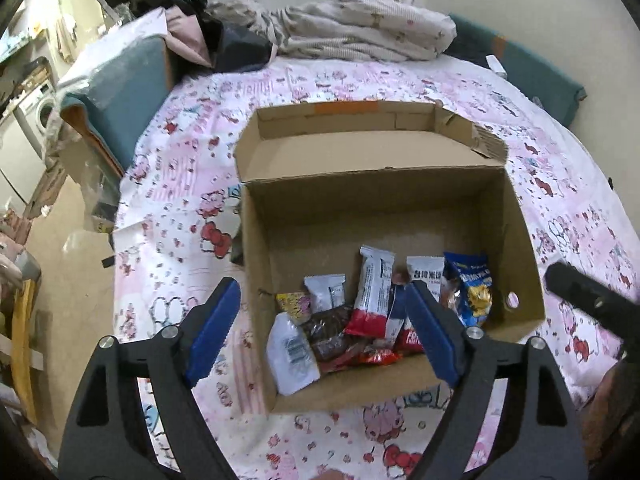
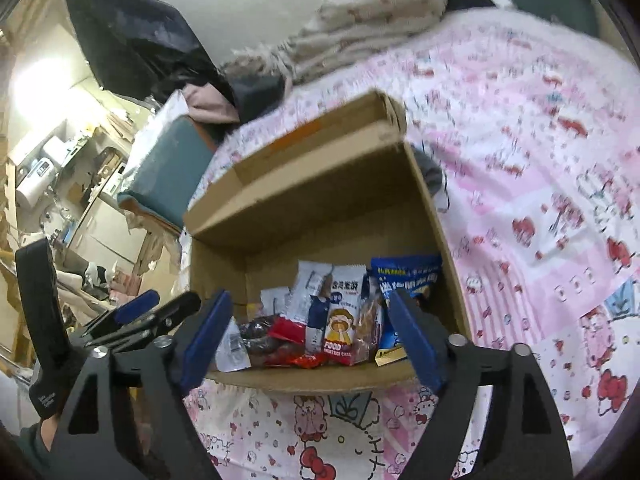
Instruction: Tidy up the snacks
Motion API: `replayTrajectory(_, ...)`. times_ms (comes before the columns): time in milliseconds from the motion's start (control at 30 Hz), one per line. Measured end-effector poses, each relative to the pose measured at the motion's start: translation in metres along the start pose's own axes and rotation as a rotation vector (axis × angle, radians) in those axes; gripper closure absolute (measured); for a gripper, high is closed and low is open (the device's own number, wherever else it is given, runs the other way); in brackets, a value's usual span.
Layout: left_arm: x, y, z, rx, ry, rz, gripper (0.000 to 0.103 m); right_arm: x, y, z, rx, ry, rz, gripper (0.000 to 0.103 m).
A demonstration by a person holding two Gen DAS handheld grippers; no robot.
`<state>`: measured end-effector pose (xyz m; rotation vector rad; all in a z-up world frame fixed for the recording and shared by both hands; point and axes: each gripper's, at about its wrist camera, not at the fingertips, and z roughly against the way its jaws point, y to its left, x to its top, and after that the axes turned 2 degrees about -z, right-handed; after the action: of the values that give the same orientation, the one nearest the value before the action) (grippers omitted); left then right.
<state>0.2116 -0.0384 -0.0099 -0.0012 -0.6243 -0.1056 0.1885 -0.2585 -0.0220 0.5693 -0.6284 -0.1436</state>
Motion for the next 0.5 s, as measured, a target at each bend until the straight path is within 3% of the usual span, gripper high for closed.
replayTrajectory(100,-0.010,0.003,0.018,0.003,-0.027,0.002,0.021,-0.006,0.014,0.021,-0.026,-0.064,0.047,0.005)
replayTrajectory(433,-0.053,0.026,0.078,-0.015,-0.111,0.095,0.021,-0.034,0.038,0.073,-0.072,-0.151,0.097,0.003)
replayTrajectory(500,-0.061,0.029,0.087,-0.024,-0.133,0.114,0.016,-0.042,0.040,0.079,-0.080,-0.161,0.109,0.003)
